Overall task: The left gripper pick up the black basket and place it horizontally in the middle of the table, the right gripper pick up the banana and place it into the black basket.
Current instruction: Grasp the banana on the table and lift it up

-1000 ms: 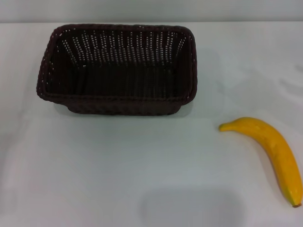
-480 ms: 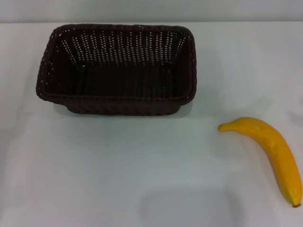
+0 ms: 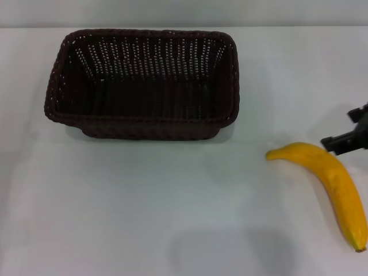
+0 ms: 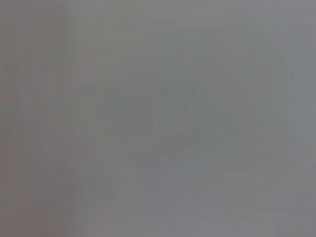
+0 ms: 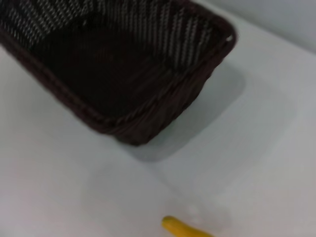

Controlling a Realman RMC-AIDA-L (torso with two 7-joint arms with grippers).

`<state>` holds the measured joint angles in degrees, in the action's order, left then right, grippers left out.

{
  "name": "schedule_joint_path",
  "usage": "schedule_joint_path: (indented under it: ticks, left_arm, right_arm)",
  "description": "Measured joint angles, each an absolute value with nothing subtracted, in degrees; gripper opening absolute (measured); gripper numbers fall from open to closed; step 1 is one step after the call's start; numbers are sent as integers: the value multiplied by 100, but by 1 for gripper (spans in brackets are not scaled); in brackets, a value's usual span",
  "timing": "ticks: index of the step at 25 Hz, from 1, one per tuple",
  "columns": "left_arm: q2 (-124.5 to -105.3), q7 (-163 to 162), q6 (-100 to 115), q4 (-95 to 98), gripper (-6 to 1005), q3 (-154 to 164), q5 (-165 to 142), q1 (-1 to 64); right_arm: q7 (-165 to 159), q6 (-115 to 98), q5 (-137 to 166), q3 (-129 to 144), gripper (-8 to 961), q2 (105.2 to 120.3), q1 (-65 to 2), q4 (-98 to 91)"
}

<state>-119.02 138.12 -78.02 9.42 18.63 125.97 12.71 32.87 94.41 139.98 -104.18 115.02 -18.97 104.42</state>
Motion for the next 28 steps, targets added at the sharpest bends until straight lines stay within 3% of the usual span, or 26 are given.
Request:
schedule_joint_path:
  ticks: [22,28]
  left_arm:
    - [-11909,13796,-7796,931,879,1899,12572,1336]
    - [-11909,13794,-7777,931,880,1898,12587,1342]
  right_arm:
    - [2700,8108,15170,-8747,801,11523,-2024,9126]
    - [2698,8014,15199,-8747,704,11523,-2138,8829]
